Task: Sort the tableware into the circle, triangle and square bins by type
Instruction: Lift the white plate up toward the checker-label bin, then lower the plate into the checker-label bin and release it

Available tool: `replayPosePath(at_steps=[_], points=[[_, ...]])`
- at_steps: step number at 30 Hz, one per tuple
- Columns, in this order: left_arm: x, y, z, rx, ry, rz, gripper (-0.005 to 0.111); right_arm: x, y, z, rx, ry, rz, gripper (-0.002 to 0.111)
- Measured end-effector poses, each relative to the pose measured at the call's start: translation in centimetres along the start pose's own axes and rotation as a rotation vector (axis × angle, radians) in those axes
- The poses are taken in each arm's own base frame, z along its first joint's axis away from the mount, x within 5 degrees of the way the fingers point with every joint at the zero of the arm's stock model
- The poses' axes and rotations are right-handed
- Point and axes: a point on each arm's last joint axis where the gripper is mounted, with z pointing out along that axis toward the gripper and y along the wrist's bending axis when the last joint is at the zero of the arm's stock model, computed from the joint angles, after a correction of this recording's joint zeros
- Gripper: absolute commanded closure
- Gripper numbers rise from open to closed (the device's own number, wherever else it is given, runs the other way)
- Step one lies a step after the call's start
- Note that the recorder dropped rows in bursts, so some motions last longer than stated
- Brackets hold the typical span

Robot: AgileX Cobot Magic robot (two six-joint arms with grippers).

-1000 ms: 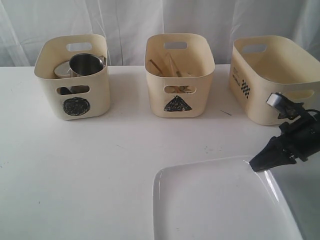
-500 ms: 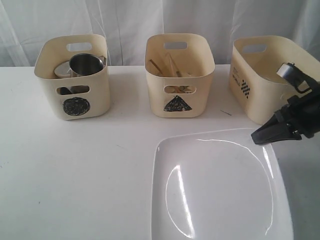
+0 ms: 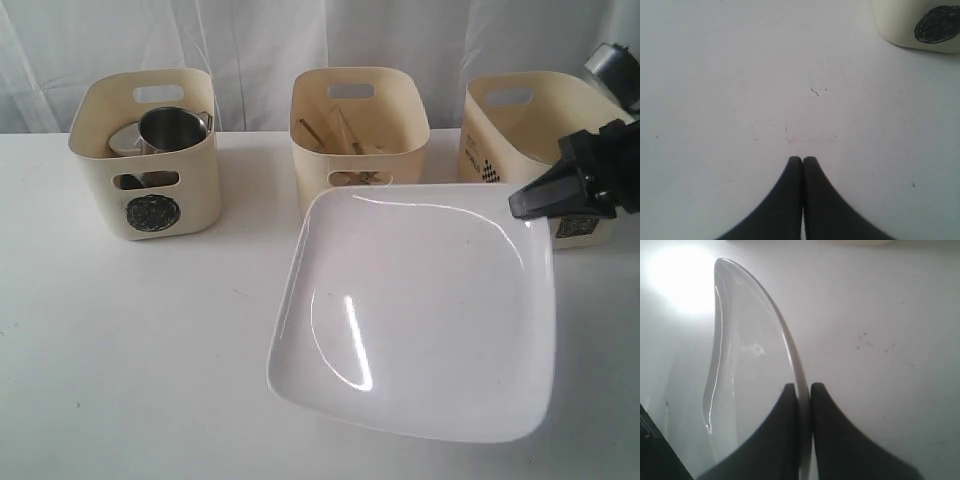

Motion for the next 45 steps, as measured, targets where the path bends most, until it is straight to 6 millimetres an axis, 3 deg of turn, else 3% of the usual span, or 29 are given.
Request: replayPosePath(at_steps=[10, 16, 23, 31, 37, 45], points=[[0.0, 0.0, 0.0, 0.000, 0.000, 0.000, 0.107, -5.0, 3.1, -5.0, 0.066, -0.165, -0.033, 0.108], [0.0, 0.0, 0.0, 0.000, 0.000, 0.000, 0.107, -6.3, 2.4, -8.9, 0.131, -0.270, -0.010, 0.108], [0.0, 0.0, 0.0, 0.000, 0.000, 0.000, 0.107, -6.3, 0.9, -12.8, 0.211, -0.364, 0.019, 0.108], [0.0, 0.0, 0.0, 0.000, 0.000, 0.000, 0.107, -7.5, -1.3, -14.3, 0.201, -0.436, 0.054, 0.108], [0.0, 0.0, 0.0, 0.000, 0.000, 0.000, 0.107, -9.6, -2.3, -15.4, 0.243, -0.538, 0.032, 0.108], [0.0, 0.0, 0.0, 0.000, 0.000, 0.000, 0.107, -12.4, -5.2, -16.3, 0.333, -0.665, 0.033, 0.108]])
